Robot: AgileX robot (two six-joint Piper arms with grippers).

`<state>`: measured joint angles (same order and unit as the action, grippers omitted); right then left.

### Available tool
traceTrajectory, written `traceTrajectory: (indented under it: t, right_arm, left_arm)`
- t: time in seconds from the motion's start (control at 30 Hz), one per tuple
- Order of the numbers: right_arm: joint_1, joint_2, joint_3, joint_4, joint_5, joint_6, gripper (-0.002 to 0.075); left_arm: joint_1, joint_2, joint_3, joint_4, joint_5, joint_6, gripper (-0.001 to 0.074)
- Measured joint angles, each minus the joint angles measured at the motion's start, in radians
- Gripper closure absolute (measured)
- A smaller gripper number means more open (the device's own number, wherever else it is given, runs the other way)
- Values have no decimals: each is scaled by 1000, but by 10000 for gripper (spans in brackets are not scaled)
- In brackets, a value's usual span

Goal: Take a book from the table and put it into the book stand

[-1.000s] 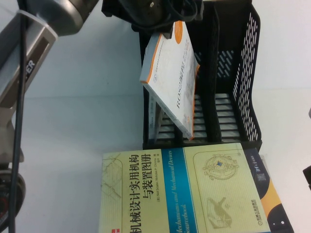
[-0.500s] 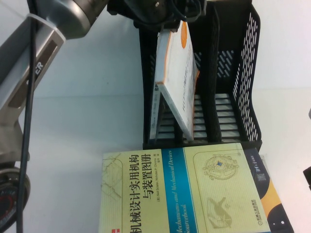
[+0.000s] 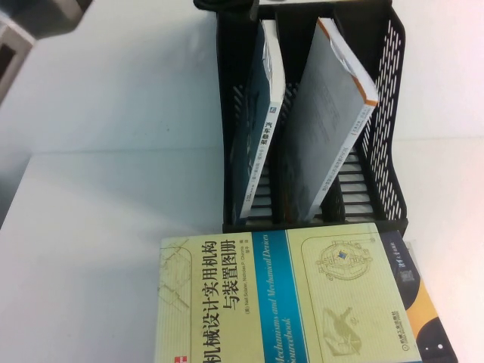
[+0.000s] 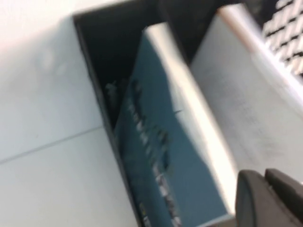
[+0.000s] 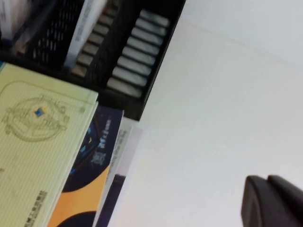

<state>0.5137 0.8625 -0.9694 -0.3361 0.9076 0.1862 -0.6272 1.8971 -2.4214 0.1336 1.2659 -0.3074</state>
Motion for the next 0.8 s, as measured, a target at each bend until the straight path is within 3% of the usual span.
traceTrajectory:
  t: [0.23,0.37,0.57,0.8]
  right_arm:
    - [0,-285,120,-74,-65,0,729]
    - [0,-458,228,-74,-109,20,729]
    - [0,-637,359,-74,-139,99,729]
    - [0,-665,424,-70,-142,110,729]
  left_arm:
    - [-108,-145,2,29,0,27,734]
    - [-148,-245,98,65,0,30,734]
    - [-201,-470,500,130,-148,-56,734]
    - [-204,-813,1136,139,-454,-191,734]
